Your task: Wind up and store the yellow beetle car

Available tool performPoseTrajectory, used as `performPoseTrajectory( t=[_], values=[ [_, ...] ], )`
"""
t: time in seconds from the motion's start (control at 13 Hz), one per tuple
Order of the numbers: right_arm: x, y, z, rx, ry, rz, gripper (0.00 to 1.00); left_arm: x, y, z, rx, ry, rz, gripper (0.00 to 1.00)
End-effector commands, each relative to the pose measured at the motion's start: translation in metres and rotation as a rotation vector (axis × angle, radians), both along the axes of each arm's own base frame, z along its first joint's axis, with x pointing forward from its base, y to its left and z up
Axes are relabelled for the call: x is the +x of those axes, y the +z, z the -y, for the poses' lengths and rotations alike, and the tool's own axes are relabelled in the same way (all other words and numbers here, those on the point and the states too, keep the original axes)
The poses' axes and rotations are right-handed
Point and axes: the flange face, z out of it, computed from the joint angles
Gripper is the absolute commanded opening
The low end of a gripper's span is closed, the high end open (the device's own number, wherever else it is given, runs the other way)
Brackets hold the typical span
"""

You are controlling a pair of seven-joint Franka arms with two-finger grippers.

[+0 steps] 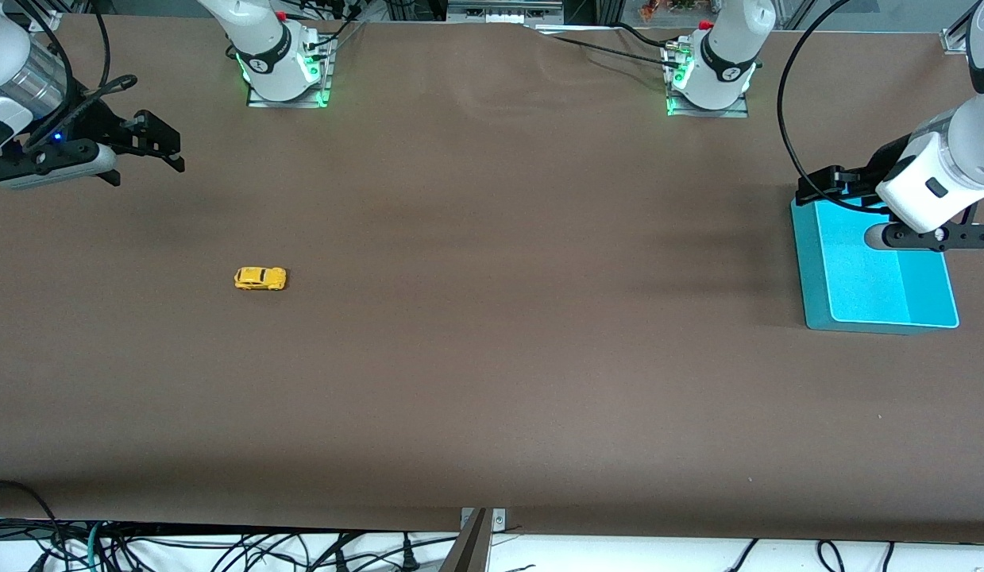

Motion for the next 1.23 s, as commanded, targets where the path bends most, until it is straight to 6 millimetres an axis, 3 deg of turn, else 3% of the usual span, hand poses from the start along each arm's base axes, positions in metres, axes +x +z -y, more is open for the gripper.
performPoseTrajectory(
  t=[0.0, 1.15],
  values=[
    [0.001, 0.004, 0.002, -0.014, -0.068, -0.020, 1.00, 0.002, 0.004, -0.002, 0.006, 0.003, 0.010, 1.00],
    [-0.001, -0.008, 0.001, -0.035, -0.068, -0.048, 1.00, 0.004, 0.000, -0.003, 0.008, 0.003, 0.004, 1.00]
  ],
)
